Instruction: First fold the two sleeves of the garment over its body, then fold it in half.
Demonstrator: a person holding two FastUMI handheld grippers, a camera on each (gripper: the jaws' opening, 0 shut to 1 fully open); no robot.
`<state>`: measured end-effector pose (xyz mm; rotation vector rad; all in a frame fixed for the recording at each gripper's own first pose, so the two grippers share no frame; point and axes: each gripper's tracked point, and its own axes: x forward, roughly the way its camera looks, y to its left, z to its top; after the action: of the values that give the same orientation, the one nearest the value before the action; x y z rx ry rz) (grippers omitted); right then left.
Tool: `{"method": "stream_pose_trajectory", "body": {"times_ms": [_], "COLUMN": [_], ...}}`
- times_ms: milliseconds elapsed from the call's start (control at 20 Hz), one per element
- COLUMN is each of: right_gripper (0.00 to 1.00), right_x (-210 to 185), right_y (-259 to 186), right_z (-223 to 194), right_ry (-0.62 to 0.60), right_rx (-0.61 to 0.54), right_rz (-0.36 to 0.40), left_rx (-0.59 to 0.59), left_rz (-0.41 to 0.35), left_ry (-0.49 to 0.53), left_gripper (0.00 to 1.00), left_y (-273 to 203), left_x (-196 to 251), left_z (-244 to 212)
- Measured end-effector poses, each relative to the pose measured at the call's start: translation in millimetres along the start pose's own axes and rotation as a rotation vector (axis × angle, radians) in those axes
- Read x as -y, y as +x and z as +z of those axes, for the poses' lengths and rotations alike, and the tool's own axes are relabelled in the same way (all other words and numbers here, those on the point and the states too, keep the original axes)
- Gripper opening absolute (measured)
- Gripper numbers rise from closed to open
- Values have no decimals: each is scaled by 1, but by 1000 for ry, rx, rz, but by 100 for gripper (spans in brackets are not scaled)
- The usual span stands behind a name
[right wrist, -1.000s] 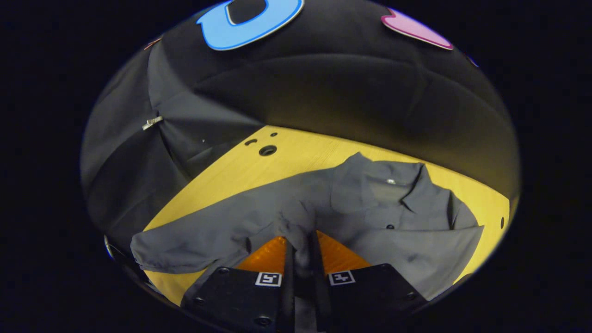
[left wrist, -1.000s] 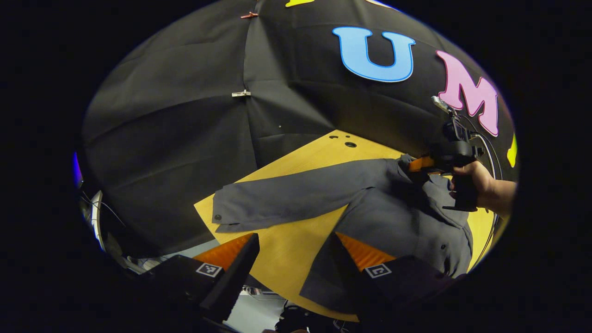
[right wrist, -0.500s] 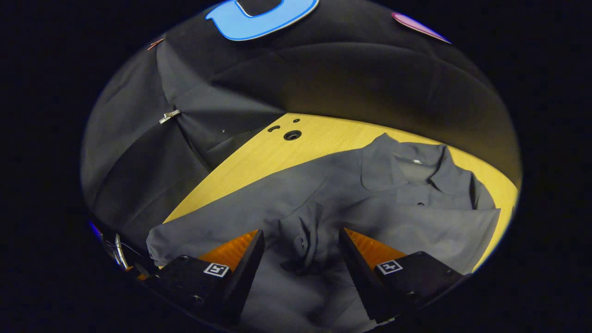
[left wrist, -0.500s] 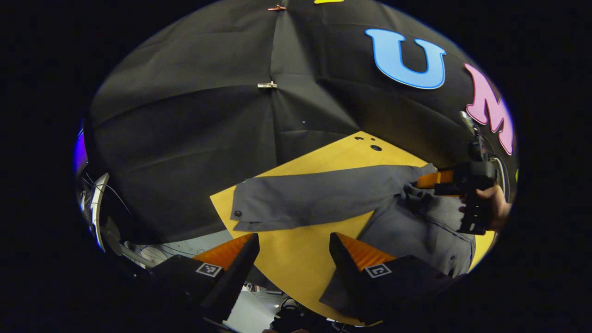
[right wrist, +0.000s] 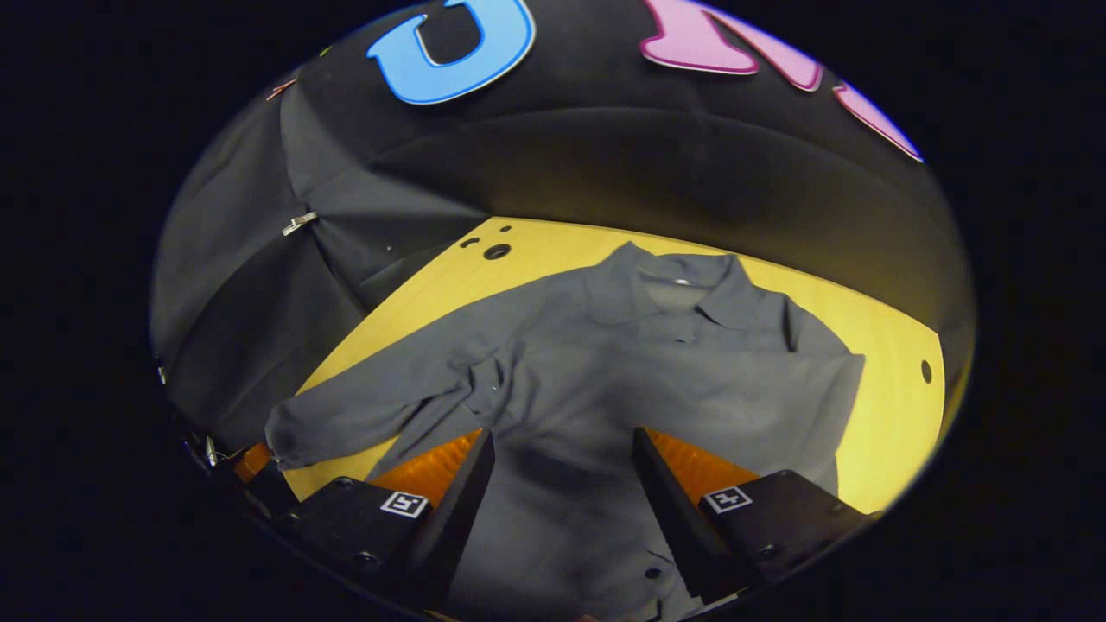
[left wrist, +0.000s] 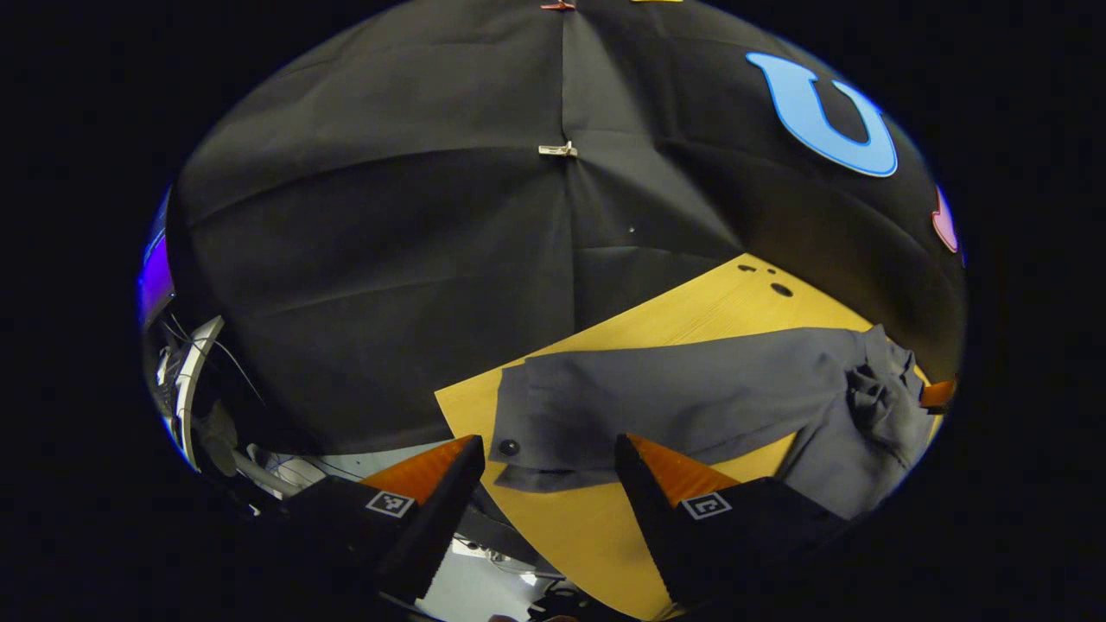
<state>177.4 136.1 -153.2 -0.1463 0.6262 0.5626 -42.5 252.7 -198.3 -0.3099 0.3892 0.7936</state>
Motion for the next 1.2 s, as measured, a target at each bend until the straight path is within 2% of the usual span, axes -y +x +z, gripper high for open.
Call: {"method": "stream_pose_trajectory", "body": {"times_ms": [100, 350, 450, 500, 550, 700, 900, 1050, 1150, 1200], "right_gripper": [99, 99, 99, 99, 99, 99, 99, 99, 99, 99], "right_x": [18, 55, 64, 69, 74, 92, 109, 120, 123, 126], "right_y": [-20, -72, -95, -106, -116, -153, -191, -213, -219, -222], "right_z": [-8, -38, -48, -56, -64, -88, -126, -142, -149, -151], "right_ry": [29, 136, 184, 203, 221, 303, 414, 469, 503, 517], "right_rx": [11, 29, 48, 53, 57, 69, 75, 92, 103, 110], "right_rz": [-37, -122, -146, -163, -183, -254, -341, -387, -394, -399], "left_rx": [-9, -62, -92, -106, -108, -117, -117, -113, -109, -110], "left_rz": [8, -32, -36, -40, -44, -72, -113, -155, -152, -148], "left_ry": [33, 92, 78, 69, 61, 60, 93, 139, 182, 198], "left_gripper": [96, 96, 96, 92, 96, 94, 60, 29, 7, 6], "left_y": [18, 56, 66, 69, 72, 73, 79, 79, 79, 78], "left_x": [-6, -2, 1, 4, 6, 12, 28, 40, 40, 40], "left_z": [0, -7, -12, -13, -11, -13, -11, -9, -7, -6]}}
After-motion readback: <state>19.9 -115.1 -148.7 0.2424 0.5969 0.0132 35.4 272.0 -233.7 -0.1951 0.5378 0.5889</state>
